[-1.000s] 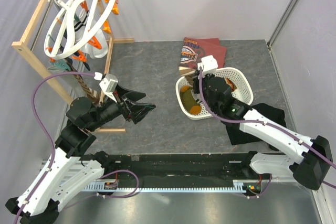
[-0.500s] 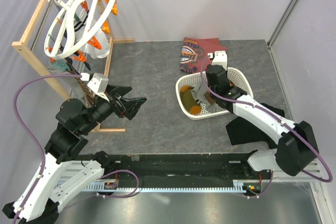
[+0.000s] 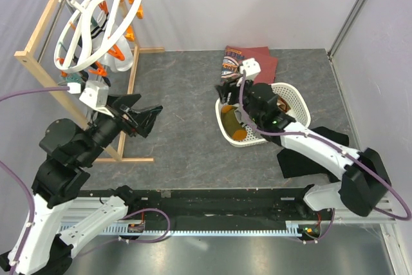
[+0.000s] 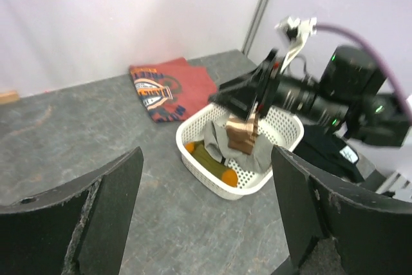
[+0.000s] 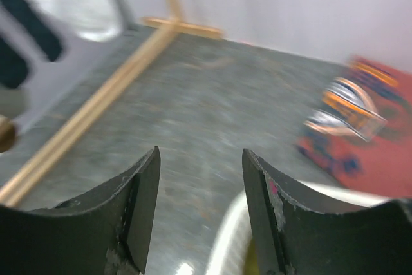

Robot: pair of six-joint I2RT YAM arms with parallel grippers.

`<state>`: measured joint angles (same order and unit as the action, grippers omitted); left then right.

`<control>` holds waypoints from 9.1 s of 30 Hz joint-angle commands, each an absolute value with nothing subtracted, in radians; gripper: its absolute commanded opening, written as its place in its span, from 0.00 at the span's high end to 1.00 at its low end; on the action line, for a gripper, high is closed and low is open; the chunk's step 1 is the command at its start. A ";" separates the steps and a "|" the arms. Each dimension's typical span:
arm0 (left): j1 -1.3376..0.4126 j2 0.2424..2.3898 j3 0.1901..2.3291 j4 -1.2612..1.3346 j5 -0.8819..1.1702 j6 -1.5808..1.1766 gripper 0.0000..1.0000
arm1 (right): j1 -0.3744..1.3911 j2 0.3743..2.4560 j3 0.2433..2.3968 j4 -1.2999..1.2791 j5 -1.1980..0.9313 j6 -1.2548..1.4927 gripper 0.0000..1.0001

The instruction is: Remove the socks clipped to the hanger

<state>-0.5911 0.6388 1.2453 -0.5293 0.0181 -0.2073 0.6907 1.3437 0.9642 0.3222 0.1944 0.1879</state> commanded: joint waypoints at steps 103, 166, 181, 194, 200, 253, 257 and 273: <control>-0.591 0.894 1.459 -0.525 -0.862 -0.789 0.35 | 1.124 1.603 1.308 0.742 0.147 0.135 1.00; -0.574 0.896 1.578 -0.672 -0.900 -0.799 0.35 | 1.037 1.632 1.408 0.551 -0.032 0.373 1.00; -0.574 0.917 1.575 -0.795 -0.988 -0.993 0.37 | 1.032 1.614 1.402 0.551 -0.034 0.370 1.00; -0.572 0.913 1.430 -0.439 -0.980 -0.799 0.42 | 1.016 1.620 1.408 0.561 -0.093 0.412 1.00; -0.565 0.905 1.397 -0.361 -0.979 -0.746 0.66 | 0.996 1.660 1.424 0.606 -0.216 0.543 1.00; -0.563 0.477 1.172 -0.482 0.132 -0.229 0.14 | 0.403 1.396 1.114 -0.376 0.526 0.442 0.32; -0.563 0.476 1.151 -0.488 0.250 -0.222 0.14 | 0.403 1.362 1.192 -0.483 0.497 0.456 0.02; -0.563 0.492 1.045 -0.437 0.348 -0.259 0.14 | 0.413 0.982 1.286 -0.635 0.056 0.499 0.02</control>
<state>-0.5652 0.4889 1.0531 -0.4793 0.3264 -0.2710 0.4107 1.0779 1.3197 -0.6453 0.1699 0.4812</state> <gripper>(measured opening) 0.856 0.979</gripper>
